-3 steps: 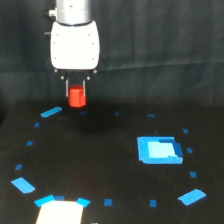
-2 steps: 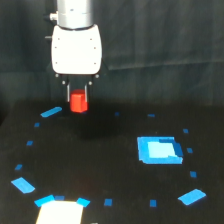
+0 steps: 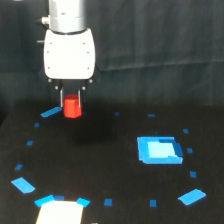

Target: Pick up the red object from the table

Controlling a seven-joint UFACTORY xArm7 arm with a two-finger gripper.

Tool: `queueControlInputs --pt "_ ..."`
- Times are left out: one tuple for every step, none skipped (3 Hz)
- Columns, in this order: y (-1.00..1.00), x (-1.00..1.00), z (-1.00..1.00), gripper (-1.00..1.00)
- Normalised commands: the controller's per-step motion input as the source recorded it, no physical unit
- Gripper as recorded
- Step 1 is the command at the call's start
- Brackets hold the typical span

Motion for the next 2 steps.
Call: queueControlInputs --pt "0.33 0.23 0.39 -0.75" --pt "-0.13 0.16 -0.22 -0.95"
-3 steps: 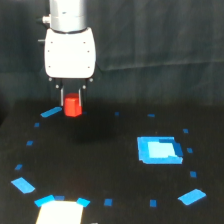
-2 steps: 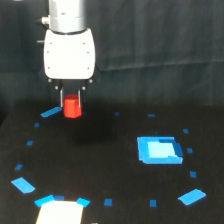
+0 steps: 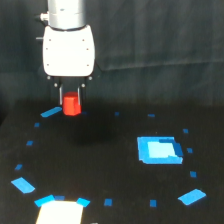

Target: Pick up the red object from the table

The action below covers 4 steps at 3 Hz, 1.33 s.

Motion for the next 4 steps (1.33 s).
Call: queueControlInputs --pt "-0.30 -0.18 -0.53 -1.00" --pt "-0.11 0.40 0.29 -0.77" --pt "0.24 0.00 0.22 -1.00" --pt "0.29 0.01 0.09 -1.00"
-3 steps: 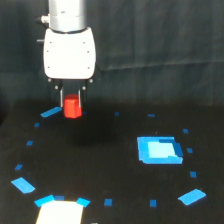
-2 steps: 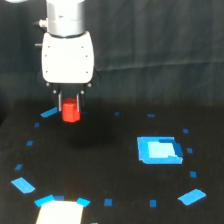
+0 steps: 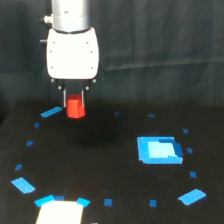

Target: Pick up the red object from the table

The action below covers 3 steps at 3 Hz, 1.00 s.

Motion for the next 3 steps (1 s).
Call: queueControlInputs --pt "-0.11 0.17 0.01 -0.66" --pt "-0.32 0.32 0.32 -1.00" --pt "-0.62 0.52 -0.06 -1.00"
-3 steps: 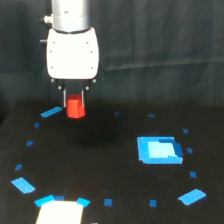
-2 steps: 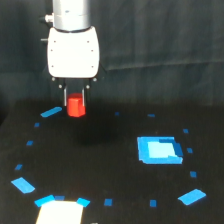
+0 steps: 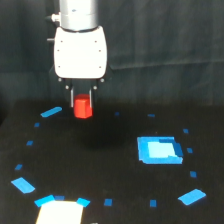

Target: Pick up the red object from the table

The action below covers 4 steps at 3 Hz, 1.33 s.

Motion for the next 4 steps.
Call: queueControlInputs --pt "0.18 -0.08 -0.10 -1.00" --pt "0.01 -0.11 -0.17 -0.78" --pt "-0.64 0.47 0.39 -1.00" --pt "-0.08 0.19 0.40 -1.00"
